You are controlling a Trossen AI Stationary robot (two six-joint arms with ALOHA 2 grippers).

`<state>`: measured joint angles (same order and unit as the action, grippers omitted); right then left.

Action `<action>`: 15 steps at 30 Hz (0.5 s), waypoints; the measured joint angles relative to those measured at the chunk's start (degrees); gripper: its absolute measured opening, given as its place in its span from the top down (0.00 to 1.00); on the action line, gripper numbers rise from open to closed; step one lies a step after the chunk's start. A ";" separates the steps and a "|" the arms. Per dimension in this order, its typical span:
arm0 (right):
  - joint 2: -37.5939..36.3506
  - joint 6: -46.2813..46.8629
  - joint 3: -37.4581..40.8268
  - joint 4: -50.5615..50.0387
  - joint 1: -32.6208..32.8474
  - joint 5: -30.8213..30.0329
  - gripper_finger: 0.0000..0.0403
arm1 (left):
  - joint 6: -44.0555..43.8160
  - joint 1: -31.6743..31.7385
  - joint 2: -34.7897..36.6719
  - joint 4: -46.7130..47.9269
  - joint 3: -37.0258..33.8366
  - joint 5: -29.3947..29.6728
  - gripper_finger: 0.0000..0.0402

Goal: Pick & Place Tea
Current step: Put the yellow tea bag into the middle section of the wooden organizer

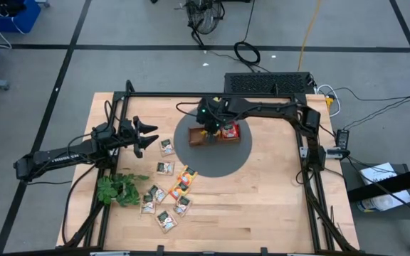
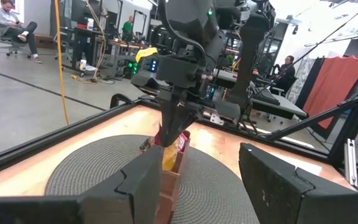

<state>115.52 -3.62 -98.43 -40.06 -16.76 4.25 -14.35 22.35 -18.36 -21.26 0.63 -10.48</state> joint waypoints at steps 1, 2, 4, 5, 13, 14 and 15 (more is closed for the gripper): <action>0.00 -0.01 0.00 -0.06 0.20 -1.42 1.00 | 0.00 0.01 -0.01 0.00 0.00 0.00 0.47; 0.00 0.00 0.00 -0.01 0.37 -2.67 1.00 | 0.00 0.02 0.00 0.00 0.00 0.00 0.47; 0.00 0.24 0.00 -0.06 0.47 -4.09 1.00 | 0.00 0.00 -0.01 0.00 0.01 0.00 0.47; 0.00 0.71 0.00 -0.33 0.46 -4.20 1.00 | 0.00 0.02 0.00 0.00 0.00 0.00 0.47; -0.56 1.96 1.27 -2.24 0.73 -4.45 1.00 | 0.00 0.02 -0.01 0.00 0.01 0.00 0.47; -0.87 1.96 1.62 -2.14 0.88 -4.58 1.00 | 0.00 0.01 0.00 0.00 0.00 0.00 0.47; -1.53 1.95 1.95 -1.63 1.04 -5.15 1.00 | 0.00 0.02 -0.01 0.00 0.01 0.00 0.47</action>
<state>114.00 -1.67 -96.48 -41.69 -15.72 -0.90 -14.35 22.37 -18.37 -21.26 0.64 -10.48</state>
